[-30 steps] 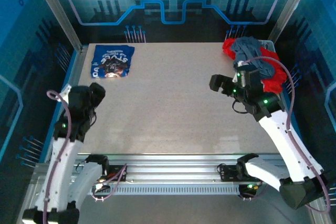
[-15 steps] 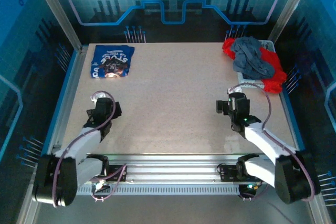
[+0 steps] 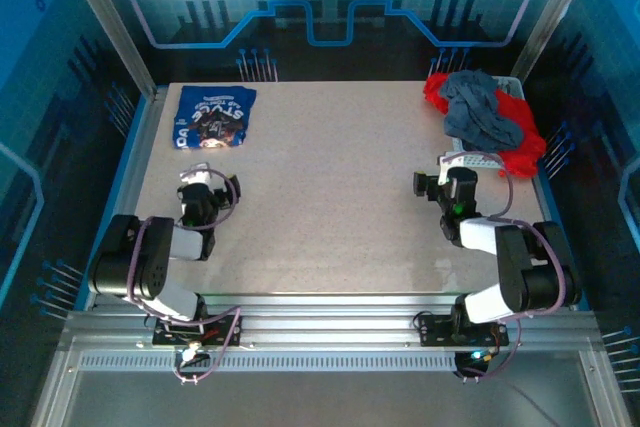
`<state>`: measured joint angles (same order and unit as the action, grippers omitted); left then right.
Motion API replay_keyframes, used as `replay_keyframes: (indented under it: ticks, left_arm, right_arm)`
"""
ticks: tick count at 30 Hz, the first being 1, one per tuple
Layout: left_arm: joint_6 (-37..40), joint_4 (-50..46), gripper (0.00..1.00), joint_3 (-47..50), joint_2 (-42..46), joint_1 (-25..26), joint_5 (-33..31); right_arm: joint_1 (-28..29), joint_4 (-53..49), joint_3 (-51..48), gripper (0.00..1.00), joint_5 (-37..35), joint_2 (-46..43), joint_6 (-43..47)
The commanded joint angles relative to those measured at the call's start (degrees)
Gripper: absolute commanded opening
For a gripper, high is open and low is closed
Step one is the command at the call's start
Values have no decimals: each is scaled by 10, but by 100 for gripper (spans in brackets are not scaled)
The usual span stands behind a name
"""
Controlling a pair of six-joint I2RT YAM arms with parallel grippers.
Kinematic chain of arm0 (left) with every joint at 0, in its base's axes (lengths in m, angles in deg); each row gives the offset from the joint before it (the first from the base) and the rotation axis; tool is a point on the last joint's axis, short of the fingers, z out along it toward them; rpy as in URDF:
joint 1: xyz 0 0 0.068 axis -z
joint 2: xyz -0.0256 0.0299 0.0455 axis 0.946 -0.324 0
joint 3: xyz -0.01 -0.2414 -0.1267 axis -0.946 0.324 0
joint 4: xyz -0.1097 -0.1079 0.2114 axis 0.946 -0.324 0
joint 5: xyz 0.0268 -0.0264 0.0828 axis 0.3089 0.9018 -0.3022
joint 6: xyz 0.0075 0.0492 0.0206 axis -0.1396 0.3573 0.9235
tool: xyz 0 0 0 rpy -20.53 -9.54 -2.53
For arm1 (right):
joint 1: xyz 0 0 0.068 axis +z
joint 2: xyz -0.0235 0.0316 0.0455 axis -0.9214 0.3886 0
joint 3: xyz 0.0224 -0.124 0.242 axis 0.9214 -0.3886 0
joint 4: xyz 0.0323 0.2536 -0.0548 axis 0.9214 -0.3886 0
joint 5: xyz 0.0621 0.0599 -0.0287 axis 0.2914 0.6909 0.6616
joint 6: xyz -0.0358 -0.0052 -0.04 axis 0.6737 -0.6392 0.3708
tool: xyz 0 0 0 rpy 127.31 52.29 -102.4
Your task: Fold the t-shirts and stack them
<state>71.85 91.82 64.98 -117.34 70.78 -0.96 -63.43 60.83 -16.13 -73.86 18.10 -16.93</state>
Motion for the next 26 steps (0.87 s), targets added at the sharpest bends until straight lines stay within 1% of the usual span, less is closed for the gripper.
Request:
replay_keyframes:
  ticks: [1,3,5,11,26]
  left_arm:
    - [21,59,99,-16,2,4,13]
    - [26,-2,99,-46,2,5,25]
    - [27,11,99,-45,-2,6,28]
    - [28,4,99,-47,-1,7,26]
    - [34,2,99,-49,0,9,33]
  right_arm:
    - [-5,84,-16,100,34,11,10]
    - [-4,77,-13,100,30,11,9]
    - [-3,74,-10,100,29,13,10]
    - [10,70,-5,100,10,15,21]
    - [4,65,-4,100,22,14,20]
